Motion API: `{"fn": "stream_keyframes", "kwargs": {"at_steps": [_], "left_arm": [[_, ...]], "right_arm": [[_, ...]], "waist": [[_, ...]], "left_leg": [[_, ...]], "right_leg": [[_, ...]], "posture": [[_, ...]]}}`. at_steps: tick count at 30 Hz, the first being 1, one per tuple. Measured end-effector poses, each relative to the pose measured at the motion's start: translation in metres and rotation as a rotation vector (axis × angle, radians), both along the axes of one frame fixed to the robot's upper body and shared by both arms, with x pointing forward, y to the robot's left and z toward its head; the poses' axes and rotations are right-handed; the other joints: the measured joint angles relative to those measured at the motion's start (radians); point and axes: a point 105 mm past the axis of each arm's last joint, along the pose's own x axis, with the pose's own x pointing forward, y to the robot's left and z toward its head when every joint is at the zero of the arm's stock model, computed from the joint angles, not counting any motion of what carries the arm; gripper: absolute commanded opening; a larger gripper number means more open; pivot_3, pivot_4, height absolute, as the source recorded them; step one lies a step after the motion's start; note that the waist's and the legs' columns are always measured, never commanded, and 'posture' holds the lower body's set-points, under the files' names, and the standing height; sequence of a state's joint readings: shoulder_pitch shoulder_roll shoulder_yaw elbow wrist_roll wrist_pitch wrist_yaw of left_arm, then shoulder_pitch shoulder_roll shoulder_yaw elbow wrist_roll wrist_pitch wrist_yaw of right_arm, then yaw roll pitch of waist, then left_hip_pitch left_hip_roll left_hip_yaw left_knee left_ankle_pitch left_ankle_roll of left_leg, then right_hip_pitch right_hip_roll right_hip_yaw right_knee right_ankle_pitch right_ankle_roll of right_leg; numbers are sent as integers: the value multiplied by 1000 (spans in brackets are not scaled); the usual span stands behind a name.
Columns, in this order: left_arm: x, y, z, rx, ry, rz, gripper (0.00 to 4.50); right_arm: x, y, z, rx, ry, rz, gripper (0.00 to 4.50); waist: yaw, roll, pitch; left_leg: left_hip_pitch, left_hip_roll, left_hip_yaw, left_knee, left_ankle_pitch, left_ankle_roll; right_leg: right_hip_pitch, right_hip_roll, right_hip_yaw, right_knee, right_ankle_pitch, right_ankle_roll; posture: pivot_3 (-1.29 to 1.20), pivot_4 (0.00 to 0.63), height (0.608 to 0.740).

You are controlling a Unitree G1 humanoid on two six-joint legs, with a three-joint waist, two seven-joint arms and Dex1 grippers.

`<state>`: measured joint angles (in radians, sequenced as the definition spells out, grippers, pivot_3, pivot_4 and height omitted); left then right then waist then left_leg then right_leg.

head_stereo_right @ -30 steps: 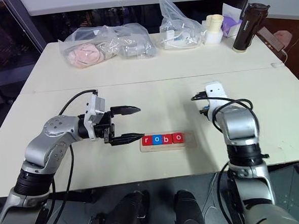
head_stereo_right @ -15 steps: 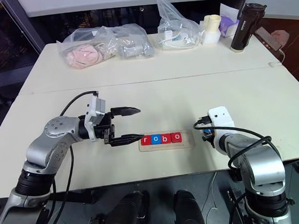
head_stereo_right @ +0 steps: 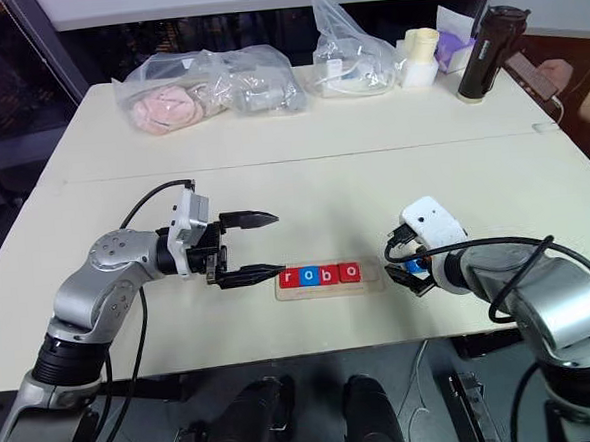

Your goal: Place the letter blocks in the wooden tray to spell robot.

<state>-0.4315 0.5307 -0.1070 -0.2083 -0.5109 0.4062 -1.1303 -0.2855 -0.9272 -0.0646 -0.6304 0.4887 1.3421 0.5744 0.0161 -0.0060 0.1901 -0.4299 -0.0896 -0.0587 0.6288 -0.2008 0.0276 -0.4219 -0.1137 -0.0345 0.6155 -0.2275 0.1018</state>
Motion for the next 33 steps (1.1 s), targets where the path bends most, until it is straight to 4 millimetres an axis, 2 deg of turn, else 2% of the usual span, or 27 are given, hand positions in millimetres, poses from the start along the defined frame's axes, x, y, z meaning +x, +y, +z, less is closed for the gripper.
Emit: {"fn": "stream_keyframes", "kwargs": {"at_steps": [4,7,12,19,26,27,28,29,32,33], "left_arm": [[2,0,0,-1,2,3,4500],[2,-1,2,-1,-6,0,4500],[3,0,2,-1,-6,2,4500],[4,1,2,-1,-7,16,4500],[4,2,2,4,-10,25,4500],[4,2,2,5,-10,26,4500],[4,2,2,6,-9,27,4500],[3,2,2,6,-9,26,4500],[3,2,2,6,-11,26,4500],[3,2,2,6,-11,26,4500]], "right_arm": [[9,-14,6,-28,-70,222,4408],[14,-26,-2,-40,-67,375,4408],[21,-42,-13,-114,-27,520,4408],[27,-54,-30,-157,35,587,4408],[33,-57,-32,-153,40,614,4408],[33,-57,-33,-150,40,615,3904],[32,-56,-34,-143,44,619,3686],[32,-55,-34,-138,47,623,3283],[32,-51,-36,-122,44,632,1850],[32,-50,-35,-120,38,634,1201]], "waist": [[-4,-1,0],[-5,-1,0],[-5,-1,0],[-3,-1,0],[-3,0,0],[-3,0,0],[-3,-1,0],[-3,0,0],[-6,-1,0],[-6,0,0]], "left_leg": [[0,-1,2,2,-3,4],[1,-1,3,2,-3,4],[1,0,2,2,-3,4],[1,-1,2,2,-3,3],[1,-1,2,2,-2,3],[1,-1,2,2,-2,3],[1,-1,2,2,-2,3],[1,-1,2,2,-2,3],[2,0,2,3,-2,2],[2,0,2,3,-2,2]], "right_leg": [[3,-1,-1,-4,1,2],[3,-1,0,-3,2,2],[2,0,1,-2,2,1],[2,-1,2,-2,2,1],[2,0,2,-1,2,1],[2,0,2,-1,2,1],[2,0,2,-1,2,1],[2,0,2,-1,2,0],[2,0,3,-1,3,0],[2,0,3,-1,3,0]], "posture": [[0,150,738],[0,150,738],[0,150,738],[0,150,738],[0,150,738],[0,150,738],[0,150,738],[0,150,738],[0,150,738],[0,150,738]]}}
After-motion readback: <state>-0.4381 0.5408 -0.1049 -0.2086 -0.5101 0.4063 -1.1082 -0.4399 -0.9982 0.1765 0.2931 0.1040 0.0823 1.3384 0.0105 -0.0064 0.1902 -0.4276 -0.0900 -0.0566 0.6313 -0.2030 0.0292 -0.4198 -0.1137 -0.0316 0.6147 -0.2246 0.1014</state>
